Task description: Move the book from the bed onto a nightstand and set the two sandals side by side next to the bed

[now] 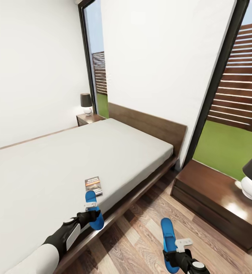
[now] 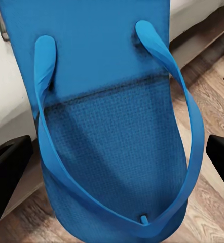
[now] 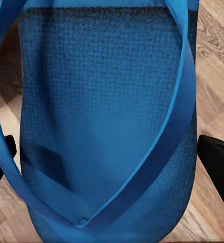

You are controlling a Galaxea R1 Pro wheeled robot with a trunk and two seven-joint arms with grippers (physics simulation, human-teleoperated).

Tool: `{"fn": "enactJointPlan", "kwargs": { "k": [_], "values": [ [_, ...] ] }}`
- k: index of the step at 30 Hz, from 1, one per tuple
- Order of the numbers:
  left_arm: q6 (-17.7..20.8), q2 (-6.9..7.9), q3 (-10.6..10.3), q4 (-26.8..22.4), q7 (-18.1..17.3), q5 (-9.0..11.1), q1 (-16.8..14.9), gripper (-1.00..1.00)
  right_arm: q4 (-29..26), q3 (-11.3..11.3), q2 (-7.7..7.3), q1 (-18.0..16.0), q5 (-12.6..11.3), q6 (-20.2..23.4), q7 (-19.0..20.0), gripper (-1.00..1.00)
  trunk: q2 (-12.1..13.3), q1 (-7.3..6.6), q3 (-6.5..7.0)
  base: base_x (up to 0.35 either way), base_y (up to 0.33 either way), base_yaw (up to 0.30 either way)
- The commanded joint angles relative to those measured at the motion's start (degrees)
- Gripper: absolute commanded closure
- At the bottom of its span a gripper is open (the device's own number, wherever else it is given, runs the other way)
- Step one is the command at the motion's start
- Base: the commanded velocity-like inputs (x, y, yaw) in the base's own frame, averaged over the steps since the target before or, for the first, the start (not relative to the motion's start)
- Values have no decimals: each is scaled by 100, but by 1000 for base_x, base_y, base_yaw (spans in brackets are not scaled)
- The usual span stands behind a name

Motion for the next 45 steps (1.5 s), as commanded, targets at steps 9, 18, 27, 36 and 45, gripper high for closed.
{"fn": "enactJointPlan", "kwargs": {
  "k": [9, 18, 27, 36, 45],
  "values": [
    [24, 0, -18, -22, -1, 60, 0, 100, -14, 2, 2, 6, 45, 36, 34, 100, -3, 0, 14, 0, 0, -157],
    [19, -7, -18, -23, 0, 60, 0, 100, -13, -1, 1, 6, 42, 32, 38, 100, -3, 0, 20, 0, 0, -39],
    [19, -8, -32, -23, -6, 60, 0, 100, -10, -2, 2, 6, 42, 31, 43, 100, -3, 0, 21, 0, 0, -129],
    [13, -22, -175, -23, -7, 60, 0, 100, -8, -2, -5, 6, 42, 31, 46, 100, -3, 0, 21, 0, 0, -270],
    [4, -26, -221, -23, -3, 60, 0, 100, -7, -3, -6, 6, 42, 31, 46, 100, -3, 0, 21, 0, 0, -292]
  ]
}}
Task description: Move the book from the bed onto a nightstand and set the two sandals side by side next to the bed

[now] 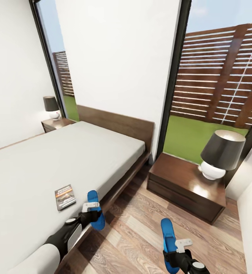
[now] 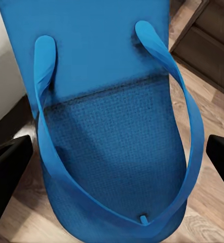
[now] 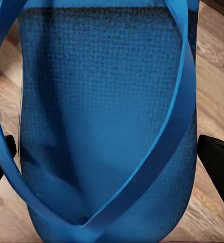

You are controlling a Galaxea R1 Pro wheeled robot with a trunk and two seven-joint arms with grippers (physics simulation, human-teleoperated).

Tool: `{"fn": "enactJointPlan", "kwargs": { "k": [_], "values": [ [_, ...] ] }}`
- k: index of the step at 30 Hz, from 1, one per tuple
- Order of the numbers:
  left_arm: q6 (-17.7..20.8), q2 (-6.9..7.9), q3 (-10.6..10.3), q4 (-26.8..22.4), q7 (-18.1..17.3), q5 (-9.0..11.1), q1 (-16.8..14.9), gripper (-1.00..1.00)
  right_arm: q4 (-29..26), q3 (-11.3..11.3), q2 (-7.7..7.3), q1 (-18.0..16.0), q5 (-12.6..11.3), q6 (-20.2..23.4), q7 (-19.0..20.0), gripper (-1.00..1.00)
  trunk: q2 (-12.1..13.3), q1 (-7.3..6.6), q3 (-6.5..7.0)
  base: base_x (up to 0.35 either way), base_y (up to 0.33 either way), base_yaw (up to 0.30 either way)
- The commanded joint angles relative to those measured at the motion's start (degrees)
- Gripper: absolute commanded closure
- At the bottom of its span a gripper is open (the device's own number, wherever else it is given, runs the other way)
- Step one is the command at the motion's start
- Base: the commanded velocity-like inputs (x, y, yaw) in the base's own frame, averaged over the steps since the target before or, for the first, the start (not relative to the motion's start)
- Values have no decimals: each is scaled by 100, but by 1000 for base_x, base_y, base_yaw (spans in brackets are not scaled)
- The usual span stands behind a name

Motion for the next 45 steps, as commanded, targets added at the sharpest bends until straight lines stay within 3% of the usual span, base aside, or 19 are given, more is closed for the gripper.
{"fn": "enactJointPlan", "kwargs": {
  "k": [1, 45],
  "values": [
    [35, 4, -27, -11, -1, 62, -1, 100, -12, -12, 1, -1, 42, 32, 28, 100, -4, 0, -6, 0, 0, -295],
    [36, 11, -42, -11, -29, 62, -1, 100, -12, -12, 0, -1, 42, 32, 40, 100, -4, 0, -6, 0, 0, -296]
  ]
}}
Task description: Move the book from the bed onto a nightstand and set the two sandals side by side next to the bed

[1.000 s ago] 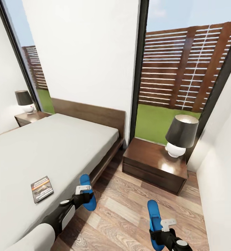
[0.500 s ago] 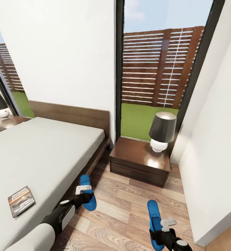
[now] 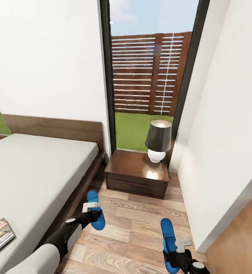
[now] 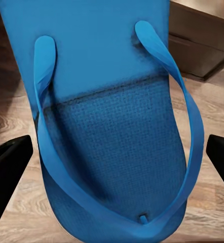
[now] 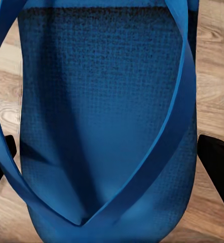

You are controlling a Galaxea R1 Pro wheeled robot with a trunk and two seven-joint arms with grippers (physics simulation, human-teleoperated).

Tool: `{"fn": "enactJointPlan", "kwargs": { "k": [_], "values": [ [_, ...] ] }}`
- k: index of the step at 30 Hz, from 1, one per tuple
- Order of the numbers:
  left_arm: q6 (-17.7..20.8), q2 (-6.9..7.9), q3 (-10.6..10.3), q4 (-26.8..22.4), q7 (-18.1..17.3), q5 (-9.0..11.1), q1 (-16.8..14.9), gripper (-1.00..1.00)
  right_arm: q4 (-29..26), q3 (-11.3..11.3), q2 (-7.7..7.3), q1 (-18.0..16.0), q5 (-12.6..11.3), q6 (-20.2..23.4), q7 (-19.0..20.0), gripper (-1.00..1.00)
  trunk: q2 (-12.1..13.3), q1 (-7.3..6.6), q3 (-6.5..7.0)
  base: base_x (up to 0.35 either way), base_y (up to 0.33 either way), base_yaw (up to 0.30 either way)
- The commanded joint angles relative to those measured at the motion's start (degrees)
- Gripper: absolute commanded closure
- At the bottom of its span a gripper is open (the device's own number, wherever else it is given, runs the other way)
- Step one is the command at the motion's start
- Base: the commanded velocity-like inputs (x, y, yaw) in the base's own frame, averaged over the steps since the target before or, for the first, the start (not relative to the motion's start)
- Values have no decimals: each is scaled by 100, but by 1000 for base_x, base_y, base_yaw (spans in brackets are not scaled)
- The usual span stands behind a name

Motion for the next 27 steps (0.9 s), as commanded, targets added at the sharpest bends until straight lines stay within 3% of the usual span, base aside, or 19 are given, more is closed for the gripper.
{"fn": "enactJointPlan", "kwargs": {
  "k": [1, 16, 27],
  "values": [
    [35, 4, -25, -12, -1, 62, -1, 100, -11, -12, 1, -1, 42, 32, 29, 100, -4, 0, -6, 0, 0, -295],
    [65, 14, -38, -7, -8, 62, -1, 100, -4, -12, 1, -1, 42, 32, 34, 100, -4, 0, -6, 0, 0, -269],
    [84, 19, -35, 62, -1, 49, -9, 100, 3, -4, 17, 0, 48, 27, 34, 100, -4, 0, -6, 138, 92, -51]
  ]
}}
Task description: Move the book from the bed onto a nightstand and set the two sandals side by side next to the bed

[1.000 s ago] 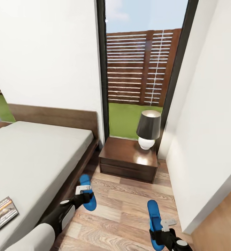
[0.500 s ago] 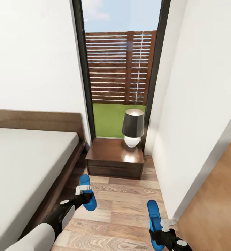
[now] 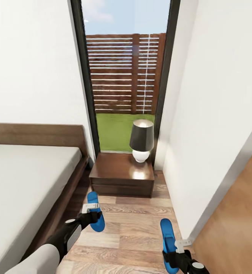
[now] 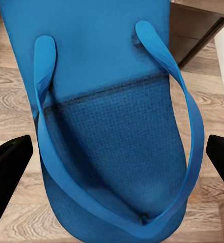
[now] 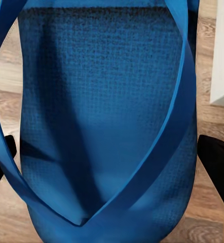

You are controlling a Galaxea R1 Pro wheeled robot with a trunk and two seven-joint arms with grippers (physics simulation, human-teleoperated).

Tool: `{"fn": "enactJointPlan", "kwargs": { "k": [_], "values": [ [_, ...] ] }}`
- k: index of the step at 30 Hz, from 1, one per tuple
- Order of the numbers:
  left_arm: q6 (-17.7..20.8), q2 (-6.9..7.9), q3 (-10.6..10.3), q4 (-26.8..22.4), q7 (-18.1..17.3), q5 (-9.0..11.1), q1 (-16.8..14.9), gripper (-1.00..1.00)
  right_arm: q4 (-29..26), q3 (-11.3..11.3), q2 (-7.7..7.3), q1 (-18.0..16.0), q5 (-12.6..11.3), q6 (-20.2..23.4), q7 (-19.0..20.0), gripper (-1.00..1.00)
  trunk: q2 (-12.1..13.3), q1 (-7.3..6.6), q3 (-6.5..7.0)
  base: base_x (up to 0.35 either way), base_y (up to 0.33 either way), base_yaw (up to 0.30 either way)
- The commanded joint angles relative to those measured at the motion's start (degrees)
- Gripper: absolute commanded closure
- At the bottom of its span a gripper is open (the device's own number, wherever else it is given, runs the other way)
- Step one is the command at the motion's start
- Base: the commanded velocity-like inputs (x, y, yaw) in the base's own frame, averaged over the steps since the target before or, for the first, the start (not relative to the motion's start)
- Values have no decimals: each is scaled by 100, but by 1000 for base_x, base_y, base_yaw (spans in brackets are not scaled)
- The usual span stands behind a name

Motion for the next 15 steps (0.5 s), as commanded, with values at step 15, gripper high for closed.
{"fn": "enactJointPlan", "kwargs": {
  "k": [15],
  "values": [
    [26, -1, -34, -4, 19, 49, -2, 100, -13, -9, 2, 3, 44, 30, 27, 100, -3, 3, -6, 321, 34, -2]
  ]
}}
